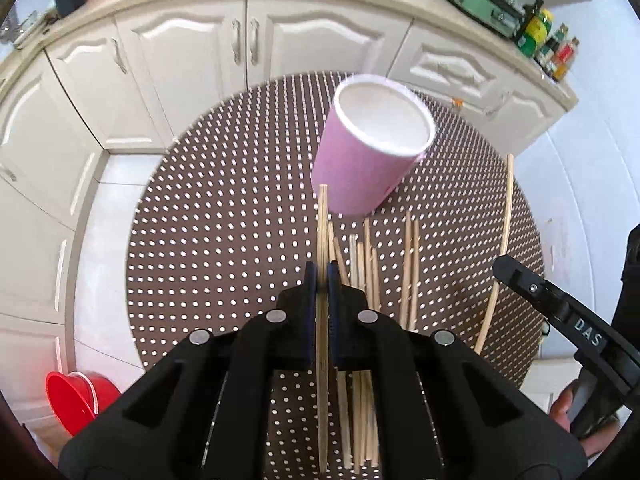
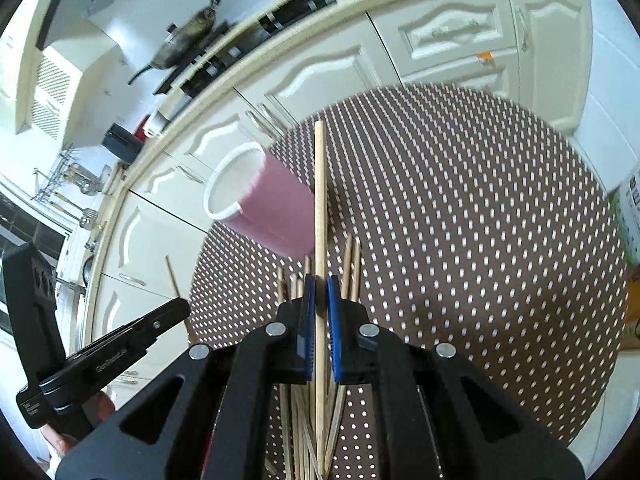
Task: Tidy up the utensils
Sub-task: 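Lift the chopstick with the right gripper and carry it over the pink cup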
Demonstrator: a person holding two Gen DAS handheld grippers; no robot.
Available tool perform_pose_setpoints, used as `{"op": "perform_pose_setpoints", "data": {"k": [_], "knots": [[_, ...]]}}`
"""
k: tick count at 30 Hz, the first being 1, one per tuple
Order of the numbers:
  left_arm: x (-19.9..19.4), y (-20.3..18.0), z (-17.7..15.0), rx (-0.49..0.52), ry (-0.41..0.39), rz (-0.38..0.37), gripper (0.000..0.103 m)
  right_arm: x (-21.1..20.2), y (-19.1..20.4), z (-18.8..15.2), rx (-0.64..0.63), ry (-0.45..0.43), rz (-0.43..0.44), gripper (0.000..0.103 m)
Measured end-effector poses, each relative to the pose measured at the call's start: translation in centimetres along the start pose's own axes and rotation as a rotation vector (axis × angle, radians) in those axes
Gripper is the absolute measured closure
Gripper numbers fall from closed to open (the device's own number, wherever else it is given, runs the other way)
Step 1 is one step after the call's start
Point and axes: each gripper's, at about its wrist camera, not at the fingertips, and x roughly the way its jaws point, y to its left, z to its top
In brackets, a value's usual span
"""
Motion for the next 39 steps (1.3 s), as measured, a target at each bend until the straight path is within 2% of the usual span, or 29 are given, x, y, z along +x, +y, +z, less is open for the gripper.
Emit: {"op": "perform_pose_setpoints", "data": {"k": [3, 17, 29, 39], "knots": [[-1.7, 0.1, -0.1, -0.004, -0.042, 0.006, 0.097, -1.2, 0.5, 1.0, -0.025, -0.031, 0.020, 0.098], [-7.8, -2.7, 3.4, -0.029, -0.221, 0.042, 0.097, -6.3, 2.3, 5.7, -0.120, -0.193, 0.087, 0.098], [-13.3, -4.4, 5.3, 0.008, -0.360, 0.128, 0.097, -8.3, 3.8, 9.4, -0.148, -0.326, 0.137, 0.098], [-17.5, -5.4, 7.1, 0.046, -0.465, 0.158, 0.097, -9.6, 5.0, 11.6, -0.136, -0.436, 0.137, 0.098]]}}
